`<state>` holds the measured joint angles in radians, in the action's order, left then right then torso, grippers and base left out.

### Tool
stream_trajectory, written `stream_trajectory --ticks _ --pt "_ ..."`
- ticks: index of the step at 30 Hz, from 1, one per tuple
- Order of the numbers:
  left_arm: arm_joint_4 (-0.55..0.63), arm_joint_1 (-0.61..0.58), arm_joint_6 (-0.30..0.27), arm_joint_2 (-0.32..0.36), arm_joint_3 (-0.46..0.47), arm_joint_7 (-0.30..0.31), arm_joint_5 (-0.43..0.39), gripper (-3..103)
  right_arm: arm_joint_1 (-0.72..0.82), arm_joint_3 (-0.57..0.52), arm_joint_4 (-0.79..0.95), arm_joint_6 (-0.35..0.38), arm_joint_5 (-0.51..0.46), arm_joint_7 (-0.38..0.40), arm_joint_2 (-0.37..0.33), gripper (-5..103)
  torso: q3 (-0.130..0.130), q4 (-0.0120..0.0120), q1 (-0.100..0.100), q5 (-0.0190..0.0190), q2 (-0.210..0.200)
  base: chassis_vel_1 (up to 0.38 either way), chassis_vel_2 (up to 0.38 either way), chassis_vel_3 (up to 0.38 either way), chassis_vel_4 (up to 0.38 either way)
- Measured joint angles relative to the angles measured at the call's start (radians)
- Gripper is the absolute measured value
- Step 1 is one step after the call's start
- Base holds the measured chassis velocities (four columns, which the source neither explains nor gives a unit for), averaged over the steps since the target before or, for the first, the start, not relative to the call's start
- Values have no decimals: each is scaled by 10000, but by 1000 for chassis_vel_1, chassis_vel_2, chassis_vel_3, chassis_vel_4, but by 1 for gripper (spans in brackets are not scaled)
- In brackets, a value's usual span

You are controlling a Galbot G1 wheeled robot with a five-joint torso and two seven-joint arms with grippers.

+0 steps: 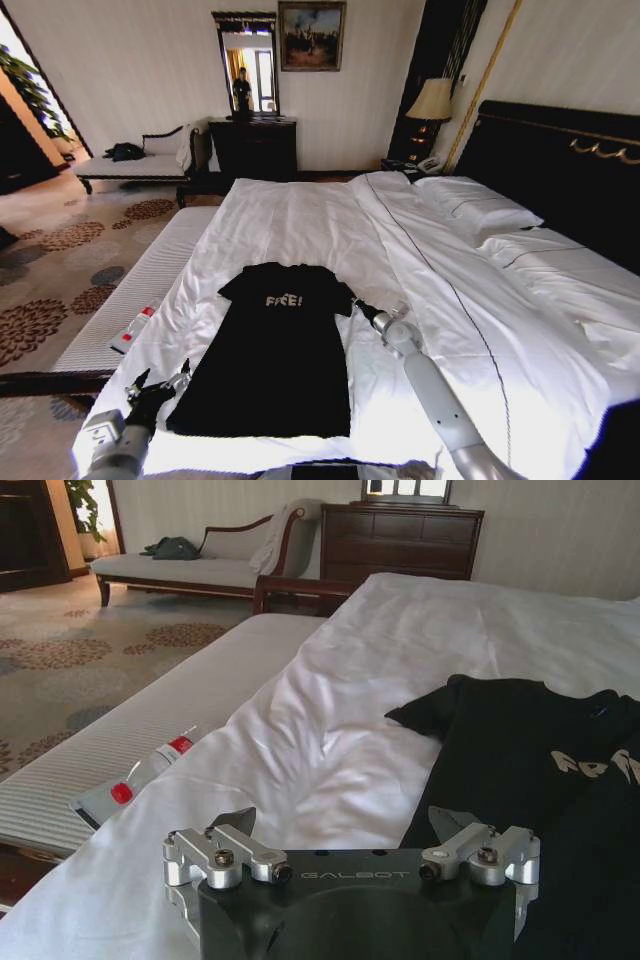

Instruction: Fold the clothes on the bed.

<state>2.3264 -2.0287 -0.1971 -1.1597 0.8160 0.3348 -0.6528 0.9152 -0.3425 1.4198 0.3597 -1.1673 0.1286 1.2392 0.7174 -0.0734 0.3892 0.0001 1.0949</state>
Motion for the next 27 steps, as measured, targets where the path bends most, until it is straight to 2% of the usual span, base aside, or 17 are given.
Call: stream_trajectory --ticks 18,27 --pt "145 -123 163 -186 172 -154 -49 99 -24 -193 44 -396 694 -144 -188 0 0 0 0 -1 0 0 0 0 0" --pt "178 -150 159 -237 160 -156 -33 99 20 182 225 -406 1131 -311 -277 0 0 -1 0 -1 -1 0 0 0 0"
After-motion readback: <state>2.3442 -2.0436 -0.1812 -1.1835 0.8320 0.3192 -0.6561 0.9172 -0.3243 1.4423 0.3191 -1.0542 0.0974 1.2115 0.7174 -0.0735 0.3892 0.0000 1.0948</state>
